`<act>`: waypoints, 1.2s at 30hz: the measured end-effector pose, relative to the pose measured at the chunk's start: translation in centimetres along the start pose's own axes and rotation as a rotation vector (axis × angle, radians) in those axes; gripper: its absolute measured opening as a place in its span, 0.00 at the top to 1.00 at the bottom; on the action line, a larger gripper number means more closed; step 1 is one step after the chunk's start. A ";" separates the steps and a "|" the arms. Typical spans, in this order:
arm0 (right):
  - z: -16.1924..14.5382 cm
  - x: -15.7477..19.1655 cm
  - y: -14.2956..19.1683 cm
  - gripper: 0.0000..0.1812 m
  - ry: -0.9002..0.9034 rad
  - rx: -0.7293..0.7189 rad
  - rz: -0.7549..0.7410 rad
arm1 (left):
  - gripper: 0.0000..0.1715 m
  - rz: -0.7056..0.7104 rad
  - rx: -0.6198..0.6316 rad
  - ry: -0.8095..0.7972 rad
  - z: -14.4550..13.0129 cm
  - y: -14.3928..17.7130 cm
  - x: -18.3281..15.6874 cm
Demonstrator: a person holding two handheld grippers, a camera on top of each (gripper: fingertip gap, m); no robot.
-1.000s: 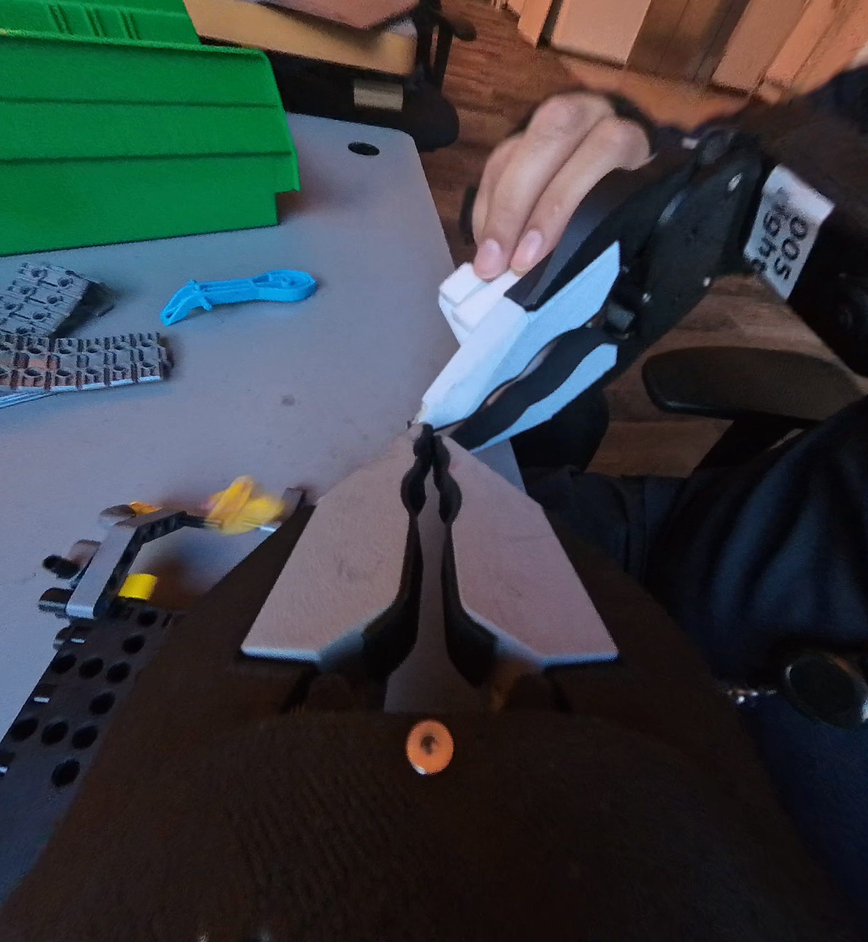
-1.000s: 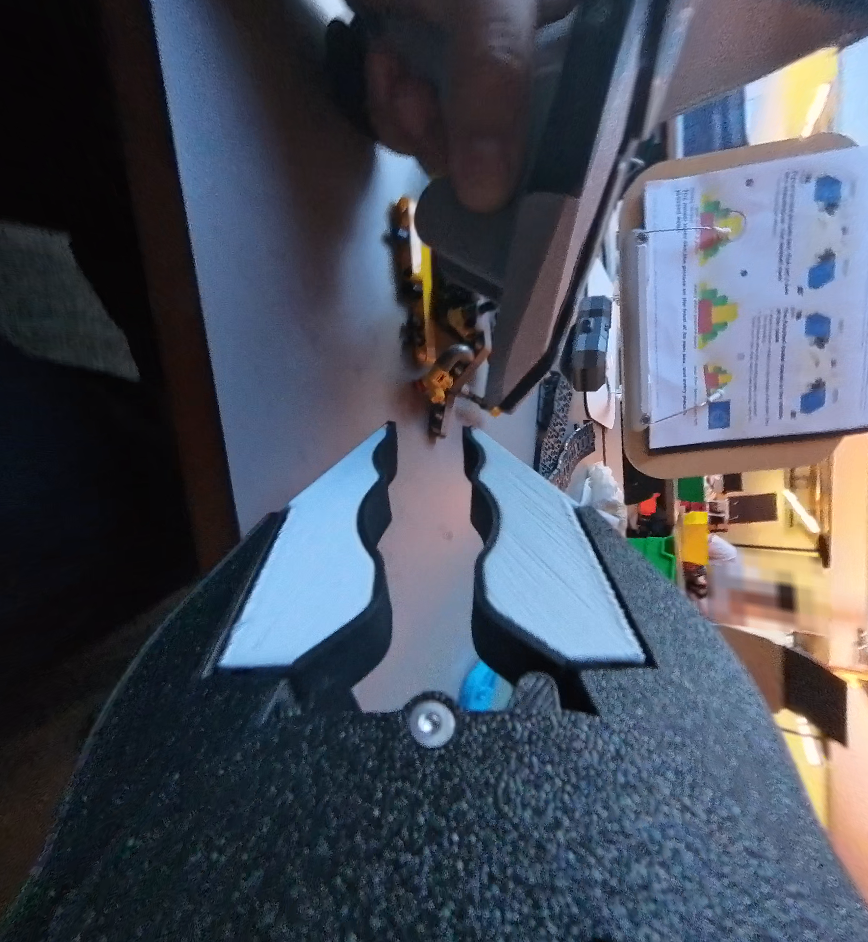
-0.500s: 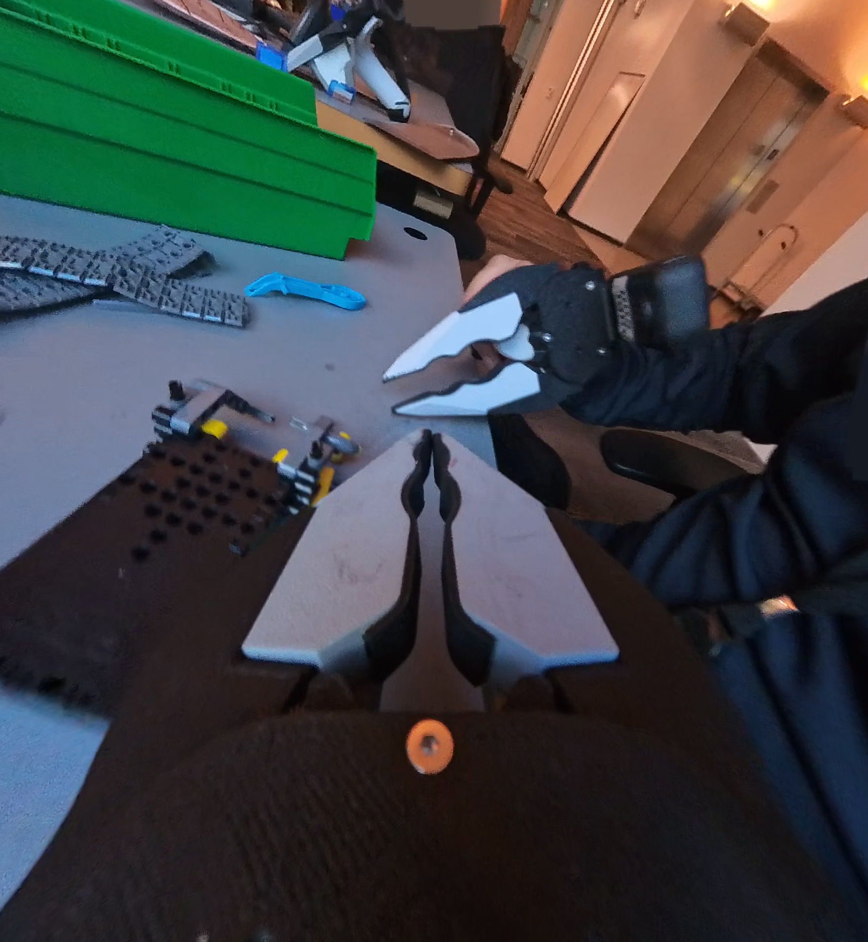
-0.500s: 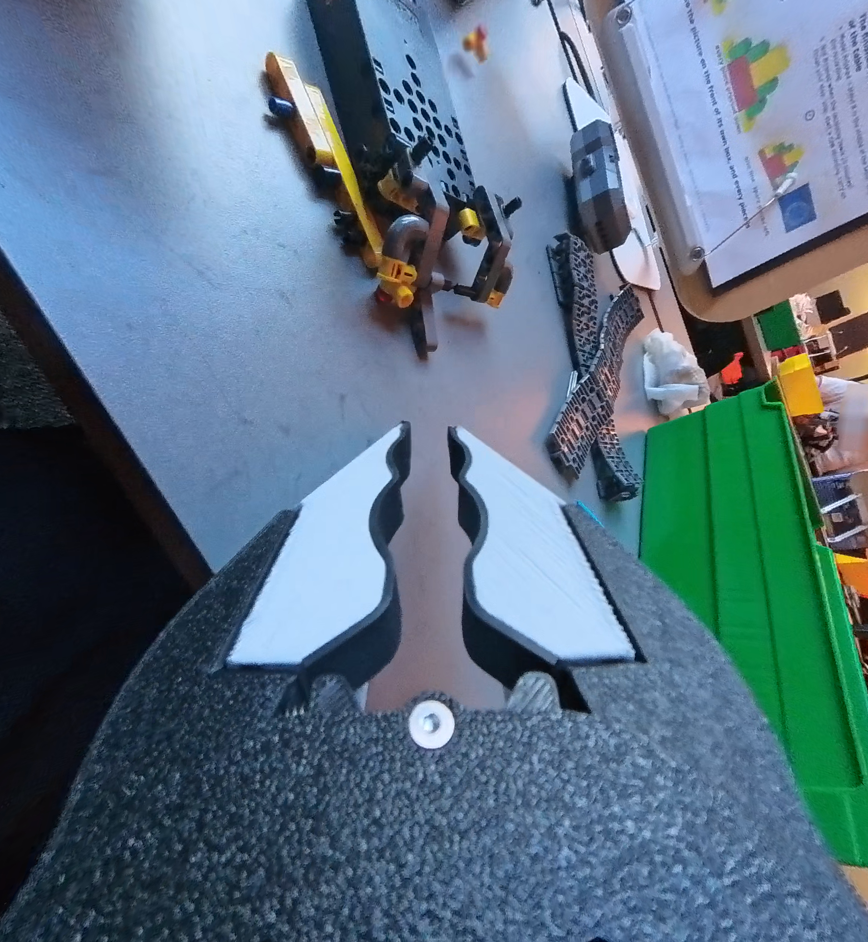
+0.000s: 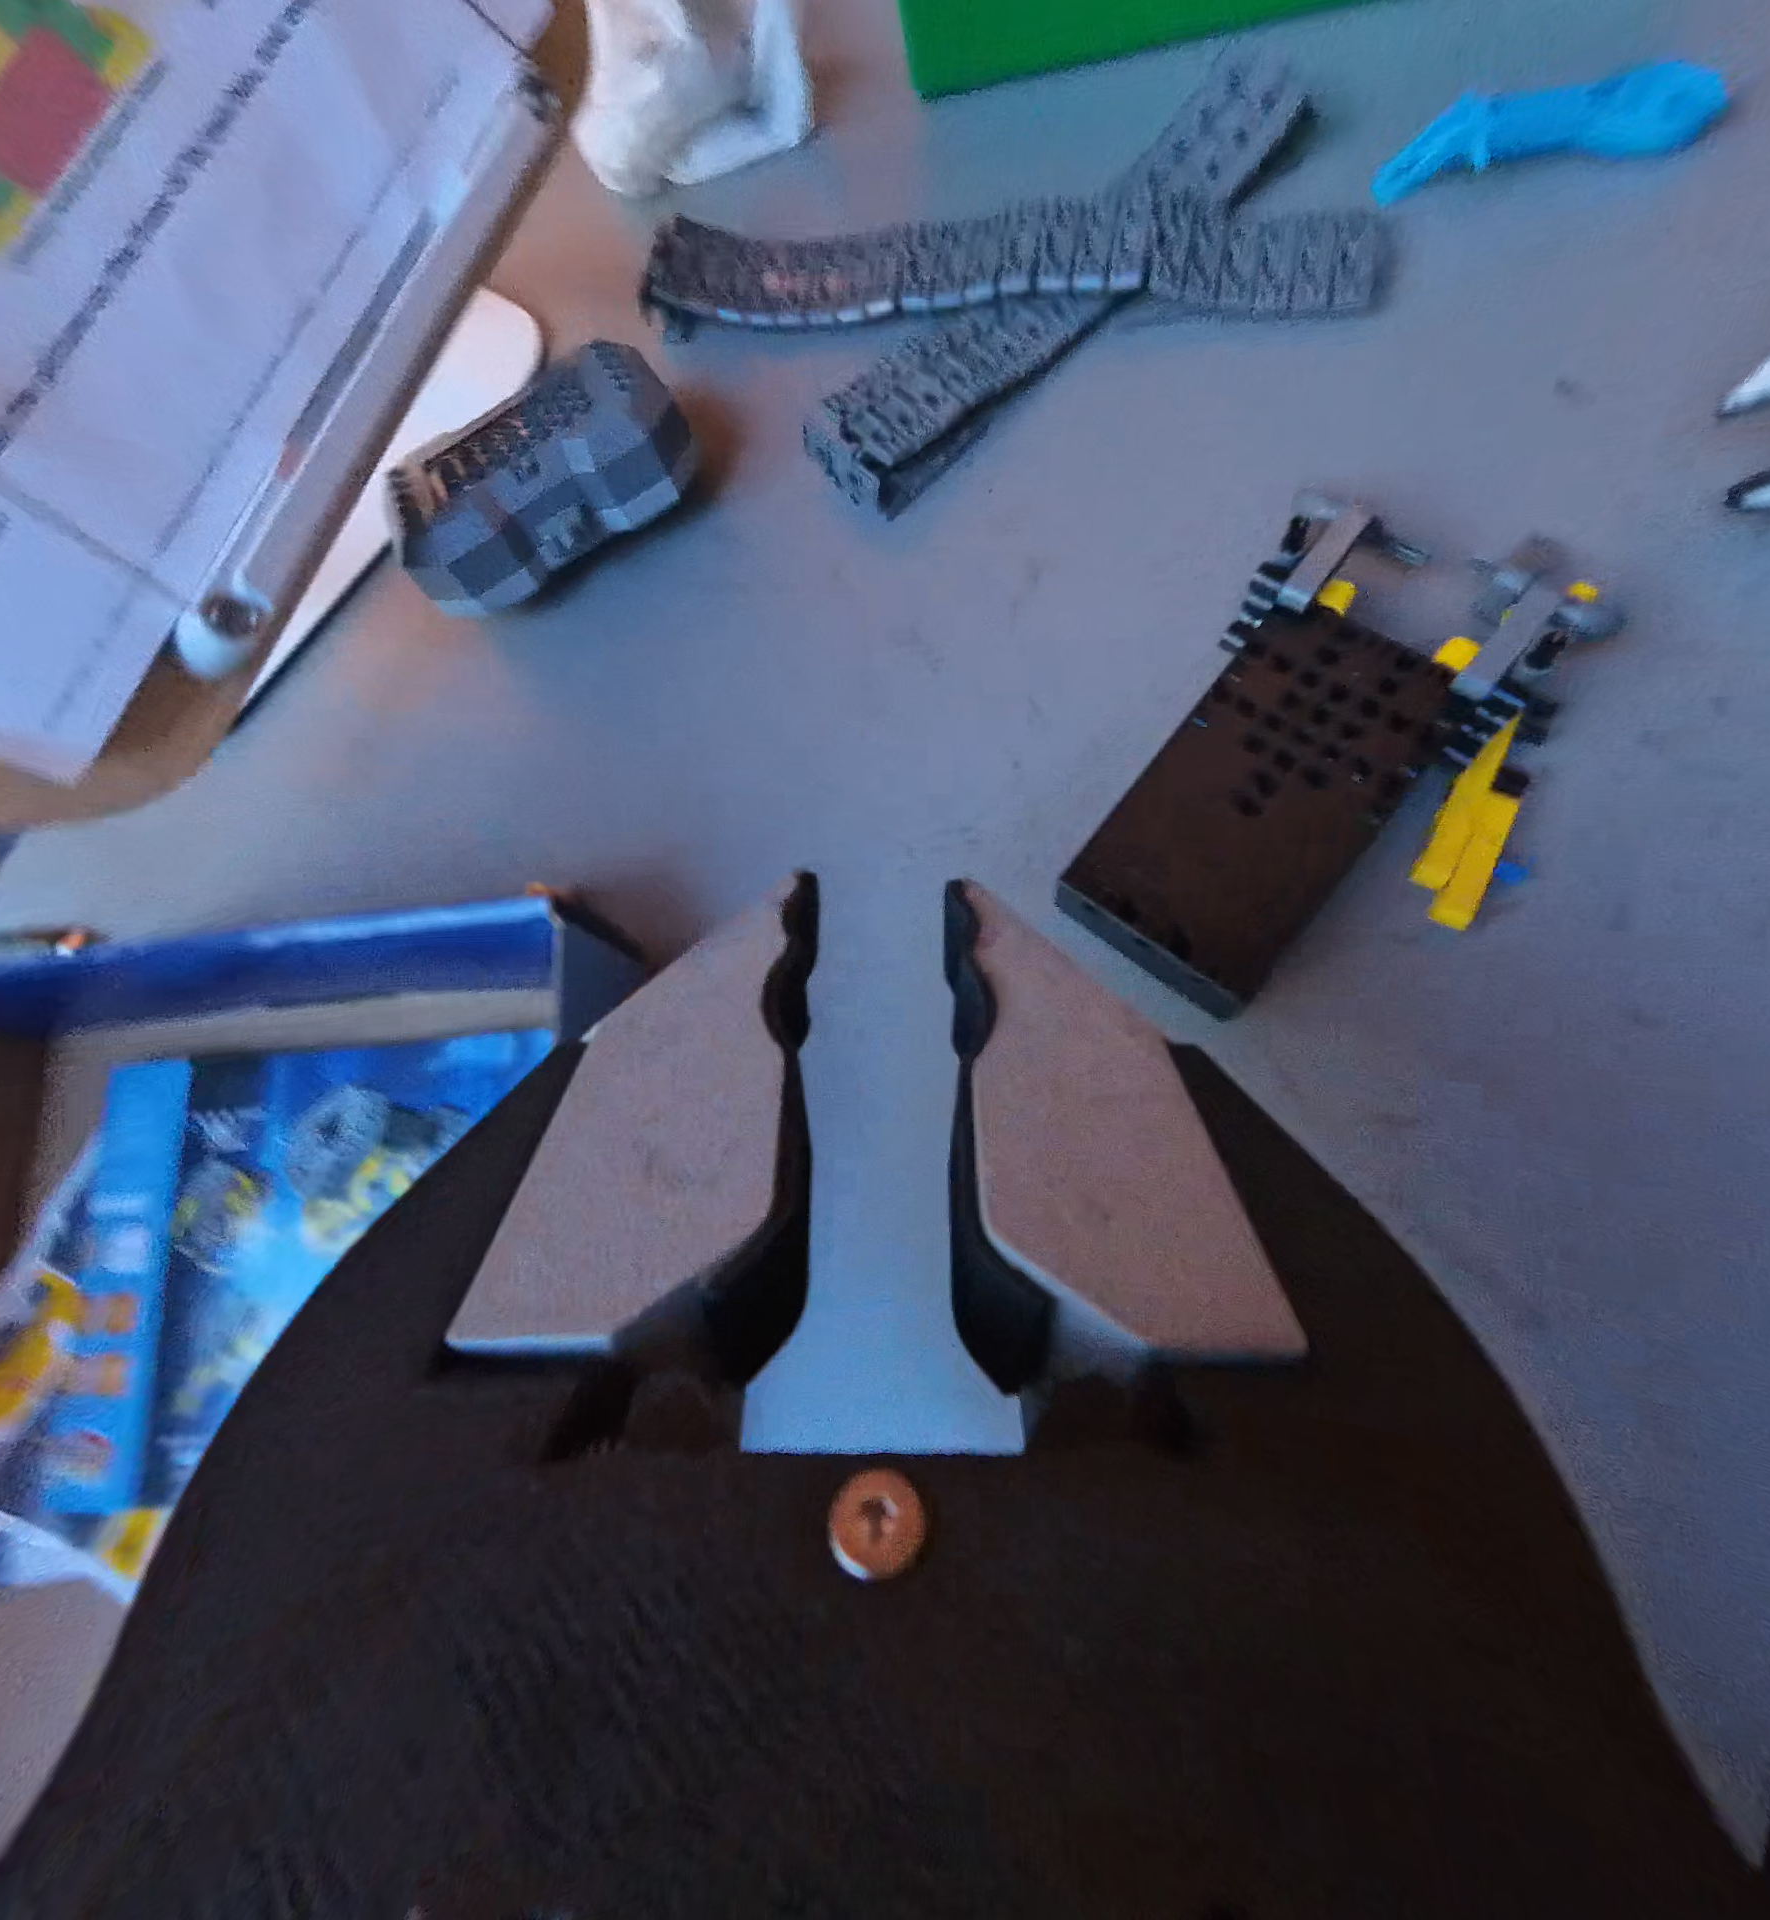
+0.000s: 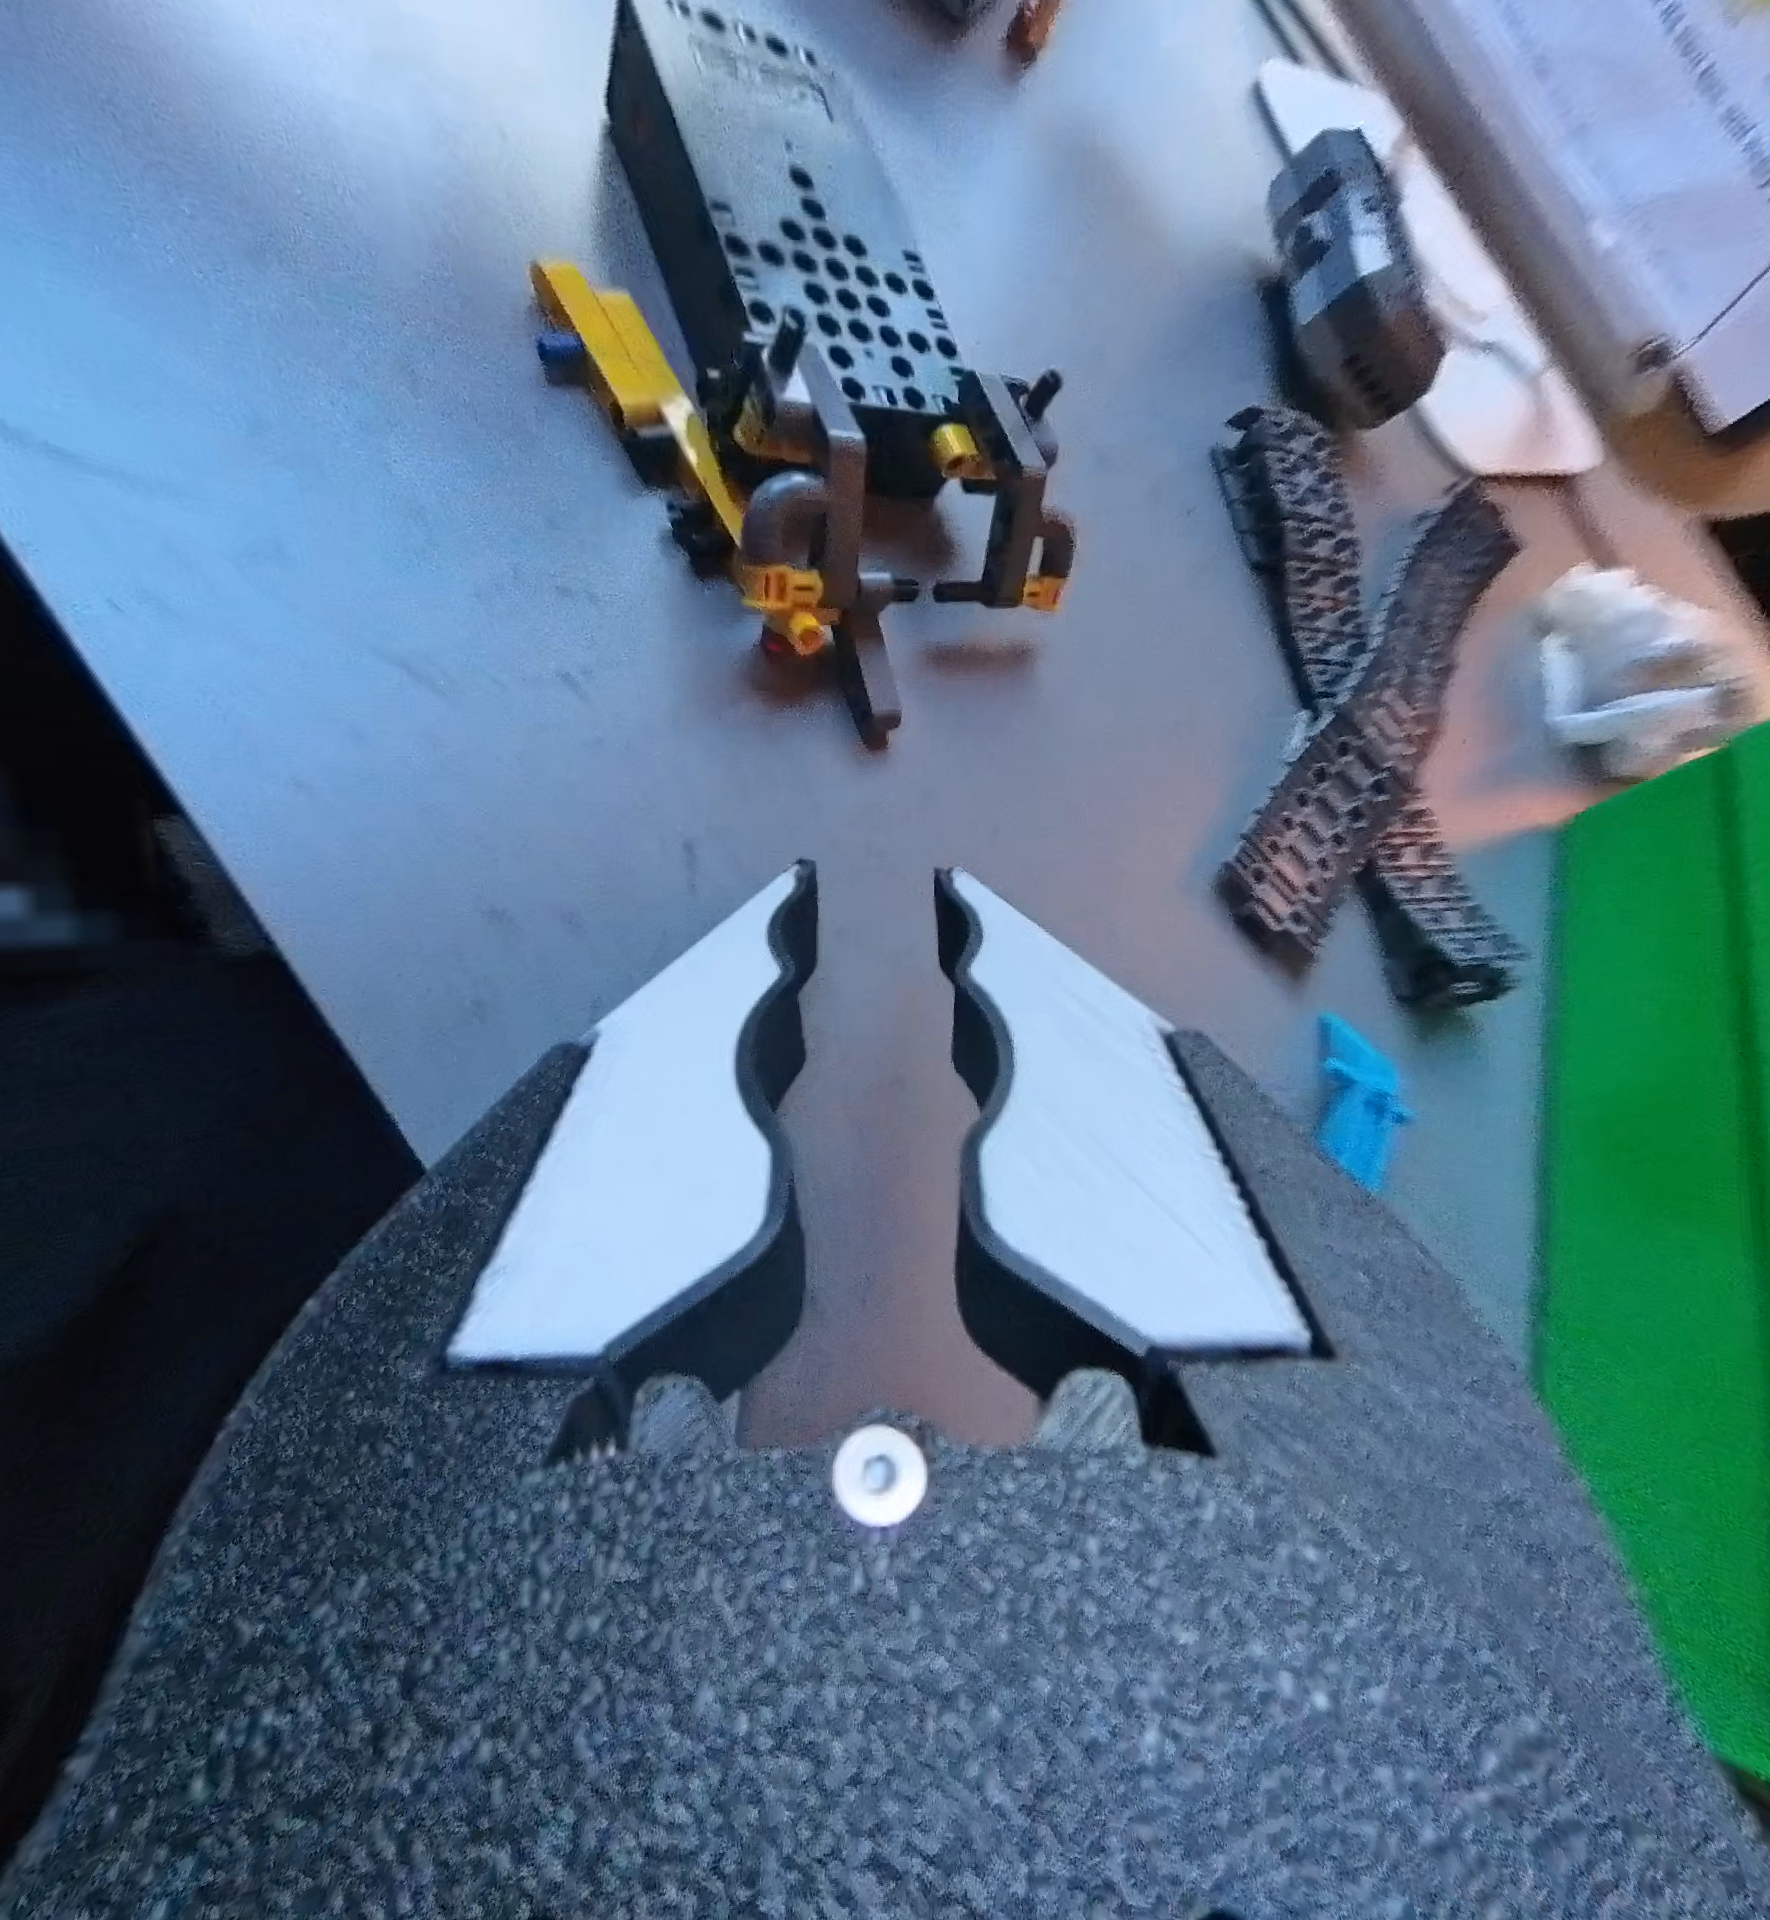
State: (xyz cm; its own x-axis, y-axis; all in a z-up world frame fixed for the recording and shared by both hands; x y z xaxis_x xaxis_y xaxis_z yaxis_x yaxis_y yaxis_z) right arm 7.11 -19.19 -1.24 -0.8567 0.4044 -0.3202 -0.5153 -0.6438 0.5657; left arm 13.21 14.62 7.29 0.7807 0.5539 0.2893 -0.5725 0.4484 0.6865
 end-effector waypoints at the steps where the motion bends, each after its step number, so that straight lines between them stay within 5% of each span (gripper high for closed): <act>1: 0.1 -0.5 0.0 0.88 -0.058 -0.003 0.054 | 0.85 -0.062 0.073 -0.041 1.0 -0.4 1.4; 7: 0.4 -3.0 0.1 0.85 -0.354 -0.075 0.296 | 0.84 -0.212 0.523 -0.150 3.2 -6.3 8.6; 14: 0.4 -3.0 0.5 0.85 -0.342 -0.111 0.335 | 0.89 -0.243 0.840 -0.112 0.9 -11.5 9.5; 36: 0.4 -2.9 0.8 0.85 -0.326 -0.136 0.318 | 0.90 -0.246 1.012 0.046 0.3 -13.1 11.9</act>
State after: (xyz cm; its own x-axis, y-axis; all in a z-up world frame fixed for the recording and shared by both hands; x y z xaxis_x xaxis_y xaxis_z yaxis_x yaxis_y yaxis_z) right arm 9.21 -20.60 0.47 -0.9320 0.3419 0.1203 -0.2452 -0.8391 0.4856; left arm 30.03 15.11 1.94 0.8250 0.5625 0.0544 0.0951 -0.2331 0.9678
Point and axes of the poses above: each gripper's, where its closed fingertips meet, y back along the fingers, z out of its top, x = y × z across the jaws, the point moved 9 cm from there along y, back along the fingers, and after that the axes turned 10 degrees about -y, right-handed, at the moved point
